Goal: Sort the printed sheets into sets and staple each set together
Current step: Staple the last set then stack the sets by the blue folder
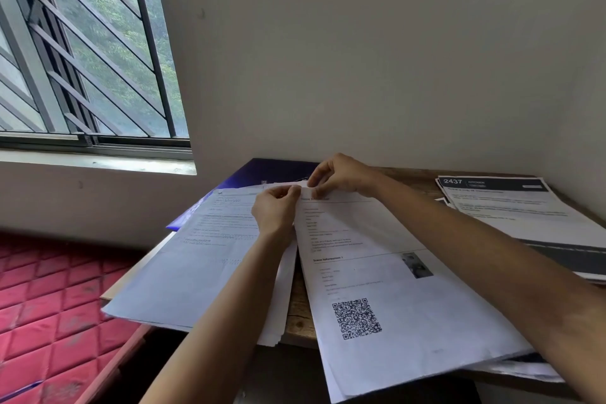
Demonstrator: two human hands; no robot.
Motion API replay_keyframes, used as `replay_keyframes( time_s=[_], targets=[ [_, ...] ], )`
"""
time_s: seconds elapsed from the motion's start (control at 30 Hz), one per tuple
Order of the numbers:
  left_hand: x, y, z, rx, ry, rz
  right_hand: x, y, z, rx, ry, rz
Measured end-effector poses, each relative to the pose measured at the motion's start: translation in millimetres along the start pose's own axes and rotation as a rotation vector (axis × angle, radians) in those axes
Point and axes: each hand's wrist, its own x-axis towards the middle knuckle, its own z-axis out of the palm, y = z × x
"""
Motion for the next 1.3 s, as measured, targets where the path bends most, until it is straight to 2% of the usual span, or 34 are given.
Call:
replay_keyframes(
  time_s=[0.07,0.13,0.2,0.27,0.43,0.57,0.67,0.8,1.1,1.17,1.2,1.3],
  targets=[
    [1.9,-0.8,0.6,-0.006,0.02,-0.015,6.3,3.8,-8.4,0.056,-0.062,0.046],
    [3.2,-1.3,1.4,-0.016,0.041,-0.044,16.2,9.2,-16.7,0.118,-0.008,0.053],
    [5.8,-3.5,2.1,-0.027,0.053,-0.078,31.1,16.6,-21.6,0.017,0.128,-0.001],
    [7.2,-4.9,2.5,-0.029,0.061,-0.087,46.0,20.4,-18.8,-0.074,0.14,-0.055],
    [11.5,-8.1,3.9,-0.044,0.05,-0.094,79.9,20.1,-2.2,-0.337,-0.172,-0.127],
    [11.2,-6.9,3.4,-0.057,0.024,-0.113,97.0,13.7,2.7,-0.326,-0.362,-0.122],
    [11.0,-6.3,3.6,-0.067,0.016,-0.113,102.3,9.1,3.3,-0.314,-0.417,-0.122],
    [10.1,-6.2,3.3,-0.089,0.008,-0.142,105.3,11.1,8.0,-0.28,-0.361,-0.112],
    [13.4,-7.4,2.8,-0.145,-0.019,-0.213,102.9,23.0,6.0,-0.339,-0.059,-0.062],
    [14.1,-7.0,2.0,-0.163,-0.032,-0.234,97.0,28.6,-6.1,-0.259,0.028,-0.03],
    [14.0,-6.5,1.8,-0.171,-0.043,-0.244,92.5,31.3,-12.6,-0.139,0.052,-0.001],
    [13.5,-5.5,0.8,-0.2,-0.073,-0.263,67.7,29.8,-26.2,0.495,0.009,0.101]
  ],
)
